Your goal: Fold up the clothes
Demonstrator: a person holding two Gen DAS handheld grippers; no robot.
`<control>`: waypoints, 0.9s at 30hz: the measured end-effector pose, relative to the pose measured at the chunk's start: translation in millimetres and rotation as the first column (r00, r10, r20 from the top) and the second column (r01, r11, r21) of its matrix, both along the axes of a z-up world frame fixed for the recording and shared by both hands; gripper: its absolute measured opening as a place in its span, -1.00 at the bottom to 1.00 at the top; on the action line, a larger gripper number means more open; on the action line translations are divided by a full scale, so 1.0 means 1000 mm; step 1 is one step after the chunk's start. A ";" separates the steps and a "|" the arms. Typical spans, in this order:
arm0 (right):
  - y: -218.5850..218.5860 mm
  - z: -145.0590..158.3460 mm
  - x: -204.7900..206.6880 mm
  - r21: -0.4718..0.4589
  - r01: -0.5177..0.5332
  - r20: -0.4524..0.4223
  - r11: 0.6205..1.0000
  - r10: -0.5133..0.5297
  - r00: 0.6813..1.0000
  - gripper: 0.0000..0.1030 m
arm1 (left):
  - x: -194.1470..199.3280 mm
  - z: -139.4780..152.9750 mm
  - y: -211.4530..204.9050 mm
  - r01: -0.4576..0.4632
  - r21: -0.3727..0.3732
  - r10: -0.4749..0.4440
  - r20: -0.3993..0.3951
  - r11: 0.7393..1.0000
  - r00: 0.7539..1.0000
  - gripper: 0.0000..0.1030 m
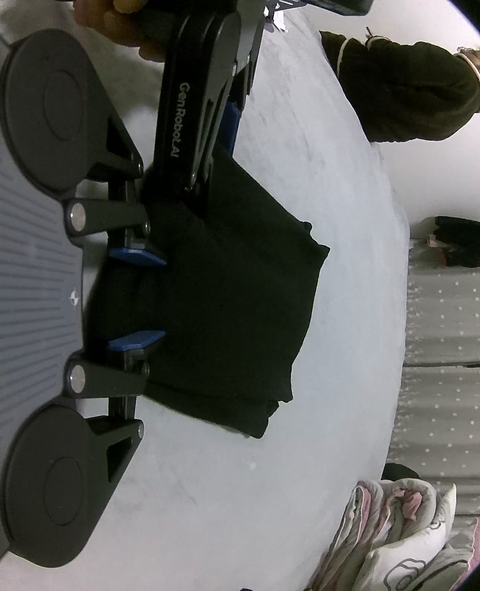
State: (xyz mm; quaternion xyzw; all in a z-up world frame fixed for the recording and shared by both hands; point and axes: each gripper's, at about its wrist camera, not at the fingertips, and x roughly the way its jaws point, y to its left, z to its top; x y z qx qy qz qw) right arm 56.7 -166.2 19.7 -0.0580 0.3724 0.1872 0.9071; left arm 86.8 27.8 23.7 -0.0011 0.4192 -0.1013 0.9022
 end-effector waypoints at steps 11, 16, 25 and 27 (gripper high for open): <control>-0.028 0.003 0.007 0.026 0.041 -0.060 0.999 -0.039 0.997 -0.22 | 0.002 0.001 0.005 -0.003 -0.018 0.003 -0.011 1.000 1.000 0.38; -0.033 0.003 0.008 0.017 0.056 -0.075 0.998 -0.054 0.996 -0.06 | 0.002 0.001 0.007 -0.009 -0.028 0.009 -0.016 1.000 1.000 0.38; -0.039 0.002 0.009 0.053 0.069 -0.098 0.996 -0.064 0.993 -0.03 | 0.009 0.003 0.020 -0.047 -0.064 0.045 -0.039 0.997 0.998 0.37; -0.041 0.002 0.009 0.058 0.071 -0.102 0.996 -0.065 0.993 -0.03 | 0.011 0.003 0.022 -0.051 -0.070 0.048 -0.042 0.996 0.998 0.37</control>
